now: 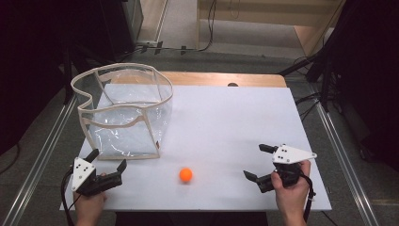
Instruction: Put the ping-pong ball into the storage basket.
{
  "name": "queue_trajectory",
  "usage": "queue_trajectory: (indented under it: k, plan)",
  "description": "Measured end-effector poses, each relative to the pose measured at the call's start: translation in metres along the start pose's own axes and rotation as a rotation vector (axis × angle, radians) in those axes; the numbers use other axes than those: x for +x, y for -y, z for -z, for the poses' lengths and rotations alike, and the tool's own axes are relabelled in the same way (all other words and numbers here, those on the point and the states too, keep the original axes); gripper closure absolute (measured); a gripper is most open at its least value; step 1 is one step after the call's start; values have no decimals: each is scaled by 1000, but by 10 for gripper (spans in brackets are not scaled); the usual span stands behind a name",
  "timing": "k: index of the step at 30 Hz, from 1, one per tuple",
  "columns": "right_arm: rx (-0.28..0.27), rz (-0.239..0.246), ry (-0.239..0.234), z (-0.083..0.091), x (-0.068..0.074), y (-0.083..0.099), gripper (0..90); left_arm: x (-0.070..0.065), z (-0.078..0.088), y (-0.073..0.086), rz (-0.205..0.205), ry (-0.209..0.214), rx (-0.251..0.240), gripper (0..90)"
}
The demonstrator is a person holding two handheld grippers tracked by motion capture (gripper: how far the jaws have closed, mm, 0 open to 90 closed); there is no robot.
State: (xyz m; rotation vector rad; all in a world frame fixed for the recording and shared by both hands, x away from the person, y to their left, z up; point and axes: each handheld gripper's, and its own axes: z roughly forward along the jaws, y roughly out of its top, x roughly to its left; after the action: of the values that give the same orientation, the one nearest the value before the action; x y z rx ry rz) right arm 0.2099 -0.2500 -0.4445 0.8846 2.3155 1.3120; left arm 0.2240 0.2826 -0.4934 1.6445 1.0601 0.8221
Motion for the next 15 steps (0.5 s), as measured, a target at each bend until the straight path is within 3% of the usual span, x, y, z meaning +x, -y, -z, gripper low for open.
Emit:
queue_trajectory:
  k: [4,8,15]
  plan:
    - [21,18,-10,-5,5,-8,0,0,0,0,3,0,-2,0]
    - [38,26,-54,-13,8,-13,0,0,0,0,1,1,-1,0]
    - [85,50,-92,-27,16,-21,0,0,0,0,4,-2,-1,0]
